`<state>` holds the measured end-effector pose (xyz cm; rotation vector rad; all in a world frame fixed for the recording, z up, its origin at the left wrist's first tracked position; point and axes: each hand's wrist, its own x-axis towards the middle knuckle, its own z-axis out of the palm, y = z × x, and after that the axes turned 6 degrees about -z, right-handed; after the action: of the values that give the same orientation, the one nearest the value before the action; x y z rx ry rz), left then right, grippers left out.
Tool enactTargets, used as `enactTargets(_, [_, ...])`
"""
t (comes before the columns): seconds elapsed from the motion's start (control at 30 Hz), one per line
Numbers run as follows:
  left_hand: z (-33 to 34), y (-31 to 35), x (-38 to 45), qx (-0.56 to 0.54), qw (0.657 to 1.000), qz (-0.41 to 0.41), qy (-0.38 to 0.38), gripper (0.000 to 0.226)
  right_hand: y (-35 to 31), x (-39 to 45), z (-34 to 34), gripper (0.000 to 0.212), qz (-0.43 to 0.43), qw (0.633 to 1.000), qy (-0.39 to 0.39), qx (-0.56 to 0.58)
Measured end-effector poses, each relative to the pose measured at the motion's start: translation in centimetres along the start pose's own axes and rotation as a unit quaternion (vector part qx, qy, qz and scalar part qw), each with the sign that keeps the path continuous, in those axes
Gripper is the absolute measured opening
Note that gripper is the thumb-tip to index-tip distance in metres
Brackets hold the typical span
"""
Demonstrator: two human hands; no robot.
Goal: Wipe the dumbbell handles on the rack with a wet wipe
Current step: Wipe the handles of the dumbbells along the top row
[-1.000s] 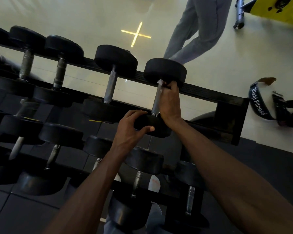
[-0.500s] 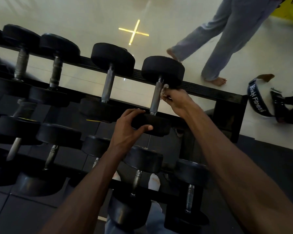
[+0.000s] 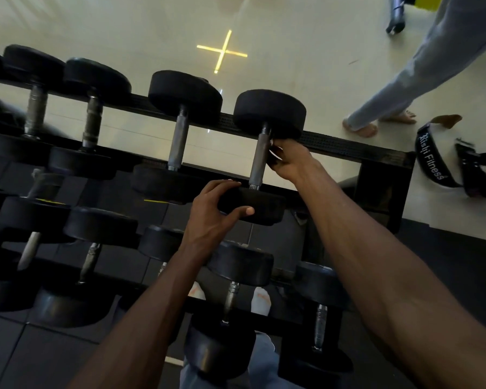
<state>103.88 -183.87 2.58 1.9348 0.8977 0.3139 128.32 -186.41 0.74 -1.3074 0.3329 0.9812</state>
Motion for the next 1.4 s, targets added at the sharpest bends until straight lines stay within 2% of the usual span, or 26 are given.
enactTargets(0.13, [0.0, 0.1, 0.0, 0.0, 1.0, -0.007, 0.001, 0.06, -0.4, -0.2, 0.1, 0.023, 0.022, 0.999, 0.0, -0.027])
enactTargets(0.3, [0.0, 0.1, 0.0, 0.002, 1.0, -0.007, -0.003, 0.06, -0.8, -0.2, -0.5, 0.018, -0.015, 0.999, 0.017, -0.045])
enactTargets(0.4, [0.1, 0.1, 0.0, 0.004, 1.0, -0.009, -0.003, 0.062, -0.9, 0.2, -0.1, 0.027, -0.039, 0.995, 0.023, -0.088])
enactTargets(0.57, [0.1, -0.1, 0.0, 0.0, 1.0, -0.01, -0.005, 0.062, -1.7, -0.3, 1.2, 0.028, -0.05, 0.983, -0.025, -0.175])
enactTargets(0.7, [0.2, -0.1, 0.0, -0.002, 1.0, -0.012, -0.003, 0.062, -0.9, -0.2, 0.3, 0.037, 0.006, 0.992, -0.102, -0.07])
enactTargets(0.83, [0.2, 0.0, 0.1, 0.01, 1.0, -0.008, -0.002, 0.062, 0.5, 0.5, -0.1, 0.039, 0.014, 0.99, -0.141, 0.022])
enactTargets(0.9, [0.1, 0.0, 0.1, 0.01, 1.0, -0.005, -0.003, 0.063, 1.1, 0.4, -0.5, 0.036, -0.005, 0.988, -0.152, 0.019])
enactTargets(1.07, [0.0, 0.0, 0.1, -0.01, 1.0, -0.013, -0.01, 0.072, 1.9, -1.0, -2.4, 0.032, -0.02, 0.98, -0.18, -0.082])
enactTargets(1.2, [0.0, -0.1, 0.1, -0.015, 1.0, -0.015, -0.009, 0.071, 0.6, 0.5, -1.1, 0.04, -0.062, 0.984, -0.162, -0.044])
enactTargets(1.27, [0.0, 0.0, 0.1, -0.013, 1.0, -0.015, -0.008, 0.071, 1.4, 0.5, -0.5, 0.037, -0.079, 0.984, -0.153, -0.04])
enactTargets(1.4, [0.0, -0.1, 0.0, -0.017, 1.0, -0.013, -0.01, 0.071, 3.8, -2.0, -2.7, 0.033, -0.033, 0.976, -0.172, -0.131])
